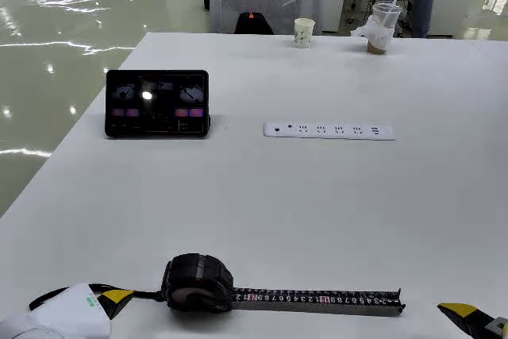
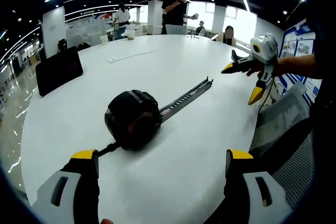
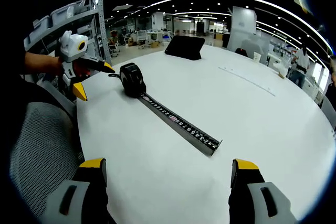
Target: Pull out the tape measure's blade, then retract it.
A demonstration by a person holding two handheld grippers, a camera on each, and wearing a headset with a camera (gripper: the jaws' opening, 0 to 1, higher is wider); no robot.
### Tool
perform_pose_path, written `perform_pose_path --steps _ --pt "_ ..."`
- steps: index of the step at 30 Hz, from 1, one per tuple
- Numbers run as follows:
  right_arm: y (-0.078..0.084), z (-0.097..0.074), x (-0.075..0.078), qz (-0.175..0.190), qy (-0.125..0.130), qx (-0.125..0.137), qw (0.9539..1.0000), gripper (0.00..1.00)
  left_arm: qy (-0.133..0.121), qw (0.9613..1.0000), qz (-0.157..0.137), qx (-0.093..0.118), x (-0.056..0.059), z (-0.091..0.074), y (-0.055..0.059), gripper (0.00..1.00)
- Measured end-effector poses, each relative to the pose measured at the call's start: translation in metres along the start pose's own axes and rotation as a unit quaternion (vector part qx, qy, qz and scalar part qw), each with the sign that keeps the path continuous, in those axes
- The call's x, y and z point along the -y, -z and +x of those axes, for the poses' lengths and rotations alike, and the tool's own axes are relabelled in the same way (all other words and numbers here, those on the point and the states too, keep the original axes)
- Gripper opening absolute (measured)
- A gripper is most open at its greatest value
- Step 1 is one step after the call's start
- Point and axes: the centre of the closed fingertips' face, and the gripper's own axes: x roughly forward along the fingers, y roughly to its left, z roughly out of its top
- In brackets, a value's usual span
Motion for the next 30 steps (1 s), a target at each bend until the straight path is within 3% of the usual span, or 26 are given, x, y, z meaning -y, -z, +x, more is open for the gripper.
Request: perform_pose_path --steps 12,19,23,30 --pt "-0.014 -0.002 -0.012 0.038 0.033 0.028 0.9983 0.99 -0.012 0.9998 -0.013 0.004 0.012 -0.002 -0.003 0.99" --pt "-0.016 -0.005 -0.021 0.041 0.042 0.021 0.9981 0.99 -0.020 0.9995 -0.021 0.011 0.020 -0.005 -0.008 0.99" --pt "-0.020 -0.007 -0.025 0.068 0.043 0.032 0.9962 0.99 -0.026 0.9992 -0.027 0.013 0.023 -0.006 -0.009 0.99" --pt "-0.022 -0.011 -0.028 0.075 0.058 0.028 0.9951 0.99 -0.036 0.9988 -0.031 0.014 0.029 -0.010 -0.010 0.99"
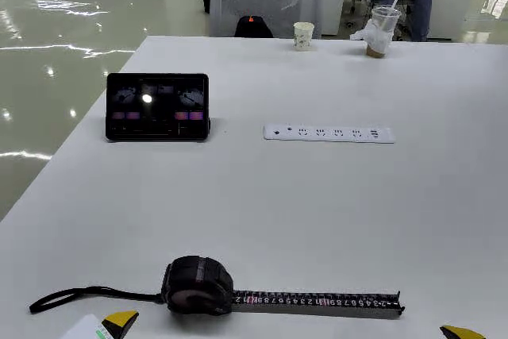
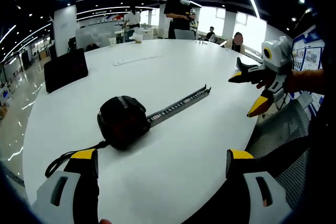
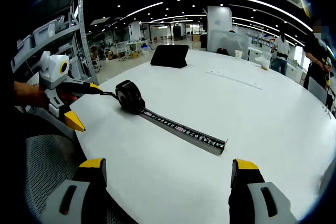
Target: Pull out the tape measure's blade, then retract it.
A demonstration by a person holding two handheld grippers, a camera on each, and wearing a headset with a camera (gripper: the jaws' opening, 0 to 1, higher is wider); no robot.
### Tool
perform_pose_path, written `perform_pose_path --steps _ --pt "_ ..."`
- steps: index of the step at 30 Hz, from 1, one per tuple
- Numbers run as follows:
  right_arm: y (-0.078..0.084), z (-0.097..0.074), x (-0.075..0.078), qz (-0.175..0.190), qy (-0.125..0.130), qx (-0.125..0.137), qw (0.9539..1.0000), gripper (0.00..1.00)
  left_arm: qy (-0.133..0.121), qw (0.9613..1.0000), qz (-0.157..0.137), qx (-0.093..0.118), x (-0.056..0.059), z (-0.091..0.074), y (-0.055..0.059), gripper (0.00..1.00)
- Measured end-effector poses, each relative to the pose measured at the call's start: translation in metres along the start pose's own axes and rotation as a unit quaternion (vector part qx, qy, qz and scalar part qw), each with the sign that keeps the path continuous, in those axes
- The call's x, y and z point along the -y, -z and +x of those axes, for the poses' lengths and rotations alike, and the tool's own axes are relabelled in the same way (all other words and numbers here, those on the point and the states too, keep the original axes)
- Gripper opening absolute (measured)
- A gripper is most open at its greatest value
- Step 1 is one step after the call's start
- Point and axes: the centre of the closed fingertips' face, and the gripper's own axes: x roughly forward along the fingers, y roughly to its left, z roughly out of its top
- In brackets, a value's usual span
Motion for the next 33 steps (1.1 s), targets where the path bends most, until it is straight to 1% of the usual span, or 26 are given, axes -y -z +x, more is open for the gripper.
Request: perform_pose_path --steps 3,7,10,15,18,22,33 --pt "0.001 0.000 -0.002 0.003 0.002 -0.006 1.0000 0.99 -0.006 1.0000 -0.002 -0.004 0.000 0.000 0.002 0.99" --pt "0.001 0.000 -0.007 0.007 0.005 -0.009 0.9999 0.99 -0.006 0.9999 -0.008 -0.006 0.004 -0.001 0.002 0.99" --pt "0.001 -0.001 -0.011 0.014 0.003 -0.009 0.9999 0.99 -0.006 1.0000 -0.007 -0.005 0.007 -0.001 0.001 0.99" --pt "-0.001 -0.002 -0.015 0.016 0.002 -0.008 0.9998 0.99 -0.011 0.9999 -0.010 -0.005 0.005 -0.001 0.000 0.99" --pt "-0.003 -0.002 -0.015 0.018 0.004 -0.005 0.9998 0.99 -0.016 0.9997 -0.015 -0.004 0.003 -0.001 -0.001 0.99" --pt "-0.004 -0.003 -0.014 0.020 0.007 -0.004 0.9998 0.99 -0.021 0.9996 -0.016 -0.002 0.002 -0.002 -0.003 0.99" --pt "-0.003 -0.005 -0.013 0.021 0.009 -0.005 0.9997 0.99 -0.025 0.9995 -0.017 0.001 0.004 -0.002 -0.005 0.99"
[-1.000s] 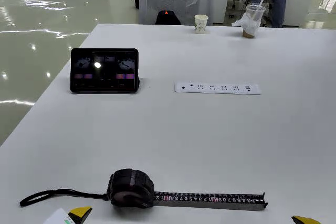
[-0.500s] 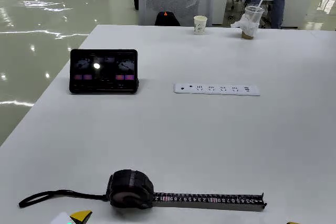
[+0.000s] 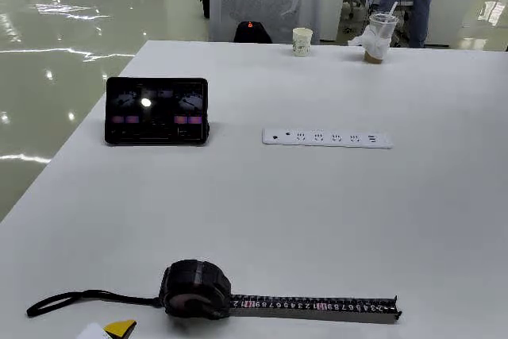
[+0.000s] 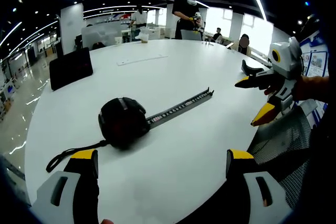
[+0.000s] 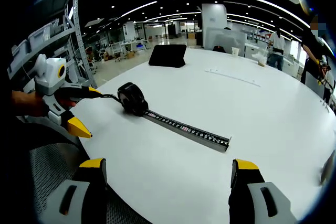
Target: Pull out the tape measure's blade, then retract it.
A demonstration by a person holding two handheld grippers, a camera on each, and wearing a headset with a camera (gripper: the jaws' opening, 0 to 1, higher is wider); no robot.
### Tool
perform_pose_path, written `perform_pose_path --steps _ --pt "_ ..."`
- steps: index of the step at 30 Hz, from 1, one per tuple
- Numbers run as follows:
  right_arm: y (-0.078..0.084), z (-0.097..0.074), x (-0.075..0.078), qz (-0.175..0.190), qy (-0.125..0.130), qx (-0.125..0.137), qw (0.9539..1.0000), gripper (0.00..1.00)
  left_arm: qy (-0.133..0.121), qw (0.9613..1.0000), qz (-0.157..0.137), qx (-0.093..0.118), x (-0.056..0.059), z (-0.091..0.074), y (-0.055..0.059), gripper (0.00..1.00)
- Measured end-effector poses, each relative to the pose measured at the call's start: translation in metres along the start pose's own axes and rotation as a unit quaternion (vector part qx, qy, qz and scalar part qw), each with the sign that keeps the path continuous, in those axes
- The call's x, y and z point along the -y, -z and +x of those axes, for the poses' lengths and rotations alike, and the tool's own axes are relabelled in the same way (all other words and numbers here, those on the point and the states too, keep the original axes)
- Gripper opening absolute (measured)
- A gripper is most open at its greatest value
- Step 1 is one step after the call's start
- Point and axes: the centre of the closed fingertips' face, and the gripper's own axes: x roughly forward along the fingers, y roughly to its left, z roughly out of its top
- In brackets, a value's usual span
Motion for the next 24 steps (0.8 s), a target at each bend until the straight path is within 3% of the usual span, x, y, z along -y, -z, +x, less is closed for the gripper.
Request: perform_pose_path --steps 18,24 --pt "-0.0031 0.0024 -0.0035 -0.013 -0.012 0.011 0.9998 0.99 -0.010 0.9999 0.002 0.004 -0.0009 0.0039 -0.0025 0.99" --pt "-0.0042 0.0034 -0.0035 -0.030 -0.026 0.016 0.9991 0.99 -0.012 0.9999 0.000 0.005 -0.0008 0.0084 -0.0042 0.99"
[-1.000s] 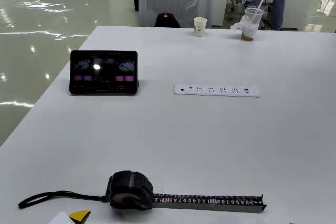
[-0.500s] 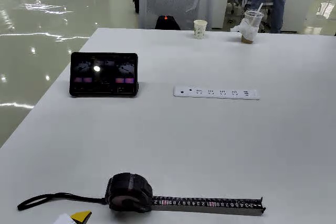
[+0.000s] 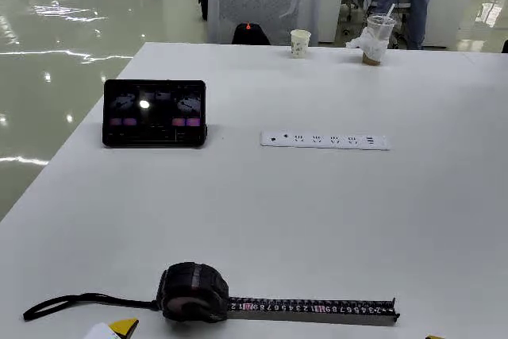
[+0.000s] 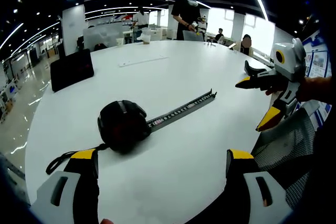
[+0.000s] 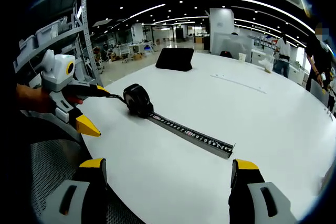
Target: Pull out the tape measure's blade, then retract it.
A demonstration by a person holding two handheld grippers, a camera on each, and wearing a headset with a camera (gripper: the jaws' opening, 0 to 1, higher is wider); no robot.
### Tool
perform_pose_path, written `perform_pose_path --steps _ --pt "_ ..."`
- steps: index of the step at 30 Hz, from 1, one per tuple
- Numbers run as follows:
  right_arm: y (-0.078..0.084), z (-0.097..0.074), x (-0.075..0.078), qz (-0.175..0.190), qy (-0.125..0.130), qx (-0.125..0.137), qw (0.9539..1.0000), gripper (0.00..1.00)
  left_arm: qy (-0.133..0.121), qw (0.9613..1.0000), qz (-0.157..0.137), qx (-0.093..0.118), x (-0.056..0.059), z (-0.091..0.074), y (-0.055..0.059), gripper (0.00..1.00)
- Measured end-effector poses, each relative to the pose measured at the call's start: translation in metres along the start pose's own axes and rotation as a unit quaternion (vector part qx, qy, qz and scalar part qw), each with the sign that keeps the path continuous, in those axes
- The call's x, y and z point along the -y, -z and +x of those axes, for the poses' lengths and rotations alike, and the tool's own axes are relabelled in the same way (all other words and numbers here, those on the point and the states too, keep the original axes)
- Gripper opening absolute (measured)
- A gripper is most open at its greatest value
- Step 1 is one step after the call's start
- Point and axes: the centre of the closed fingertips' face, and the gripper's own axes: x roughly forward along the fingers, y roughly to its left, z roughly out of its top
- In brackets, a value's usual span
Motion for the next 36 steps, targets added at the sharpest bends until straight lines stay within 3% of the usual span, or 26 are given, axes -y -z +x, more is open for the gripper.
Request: perform_pose_path --steps 8,27,30,36 --pt "-0.001 0.002 0.002 -0.022 -0.035 0.007 0.9991 0.99 -0.013 0.9999 -0.008 -0.002 -0.007 0.004 0.000 0.98" --pt "0.004 0.007 0.013 -0.070 -0.072 0.009 0.9948 0.97 -0.028 0.9995 -0.012 0.001 -0.014 0.015 -0.001 0.98" --pt "0.005 0.009 0.014 -0.076 -0.079 0.008 0.9940 0.96 -0.023 0.9997 -0.009 -0.001 -0.014 0.017 -0.002 0.94" --pt "0.006 0.012 0.022 -0.089 -0.087 0.005 0.9922 0.93 -0.026 0.9997 -0.003 0.000 -0.019 0.024 -0.007 0.97"
